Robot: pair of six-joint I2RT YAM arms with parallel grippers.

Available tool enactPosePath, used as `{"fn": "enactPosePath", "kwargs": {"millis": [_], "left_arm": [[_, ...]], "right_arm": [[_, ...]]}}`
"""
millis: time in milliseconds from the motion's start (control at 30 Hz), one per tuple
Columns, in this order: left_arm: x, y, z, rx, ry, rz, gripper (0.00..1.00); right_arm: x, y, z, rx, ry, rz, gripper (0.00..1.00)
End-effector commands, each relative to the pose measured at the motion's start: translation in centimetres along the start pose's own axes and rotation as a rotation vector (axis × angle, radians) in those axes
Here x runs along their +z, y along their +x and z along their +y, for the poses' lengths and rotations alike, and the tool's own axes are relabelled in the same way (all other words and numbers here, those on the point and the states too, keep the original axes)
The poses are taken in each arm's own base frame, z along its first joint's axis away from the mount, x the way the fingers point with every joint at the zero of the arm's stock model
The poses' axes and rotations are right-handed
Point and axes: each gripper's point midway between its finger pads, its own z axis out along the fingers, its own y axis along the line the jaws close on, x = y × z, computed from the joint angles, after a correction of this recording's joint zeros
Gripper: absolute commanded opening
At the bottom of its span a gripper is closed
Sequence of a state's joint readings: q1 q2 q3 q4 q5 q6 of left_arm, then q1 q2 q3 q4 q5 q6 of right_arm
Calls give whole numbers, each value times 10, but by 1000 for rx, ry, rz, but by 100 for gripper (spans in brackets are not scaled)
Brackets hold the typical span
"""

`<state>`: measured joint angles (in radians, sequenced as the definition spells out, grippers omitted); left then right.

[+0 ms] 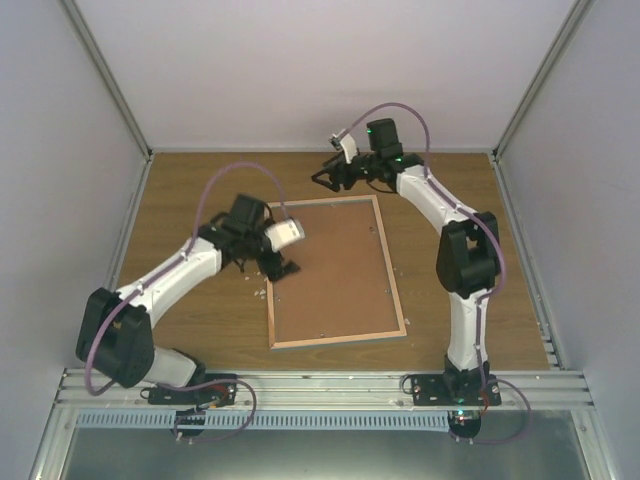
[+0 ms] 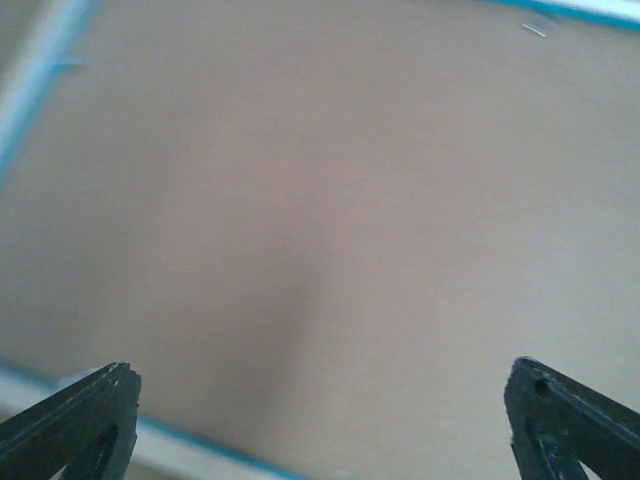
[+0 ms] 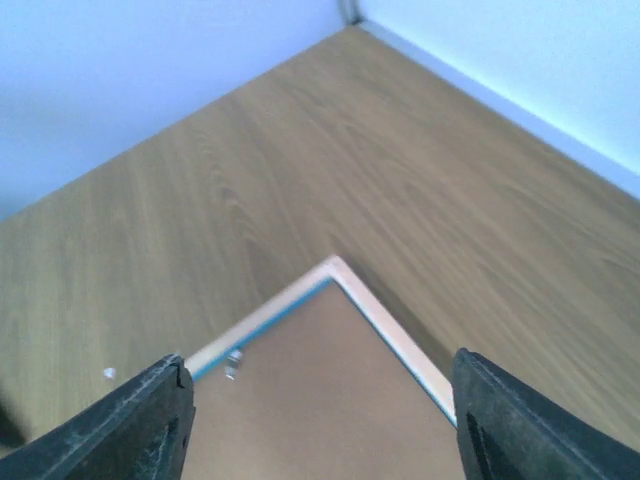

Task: Put the photo into the frame
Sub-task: Install the photo frame at the center of the board.

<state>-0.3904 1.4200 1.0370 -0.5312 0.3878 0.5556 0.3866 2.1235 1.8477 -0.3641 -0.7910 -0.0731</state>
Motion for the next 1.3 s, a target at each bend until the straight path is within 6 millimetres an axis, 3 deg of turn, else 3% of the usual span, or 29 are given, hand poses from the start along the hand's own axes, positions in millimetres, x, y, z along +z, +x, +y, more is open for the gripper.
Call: {"fn": "enactPosePath", "kwargs": {"millis": [0,167,233,467,700,933,1167,1267], "left_arm": [[10,30,-66,172,145,102,99],[24,43,-85,150,243,135,99],[29,48,-90,155,255,147,99],[34,55,-100,160,271,146,99],[40,62,-118,209,309,165,96],[40,60,-121,230,308,169,94],[38,71,-150,307,362,211,86],[36,77,-159,322,354,227,85]], "right_arm": [[-14,52,-28,-2,121,148,74],[6,87,-78,-60,242,316,84],[15,89,-93,-88,246,347,86],[33,115,-123,-160,289,406,90],[42,138,-140,-175,325,446,79],[37,167,-154,-185,367,525,57],[38,162,-153,-167,345,498,31],[36,149,-144,-157,319,465,38]]}}
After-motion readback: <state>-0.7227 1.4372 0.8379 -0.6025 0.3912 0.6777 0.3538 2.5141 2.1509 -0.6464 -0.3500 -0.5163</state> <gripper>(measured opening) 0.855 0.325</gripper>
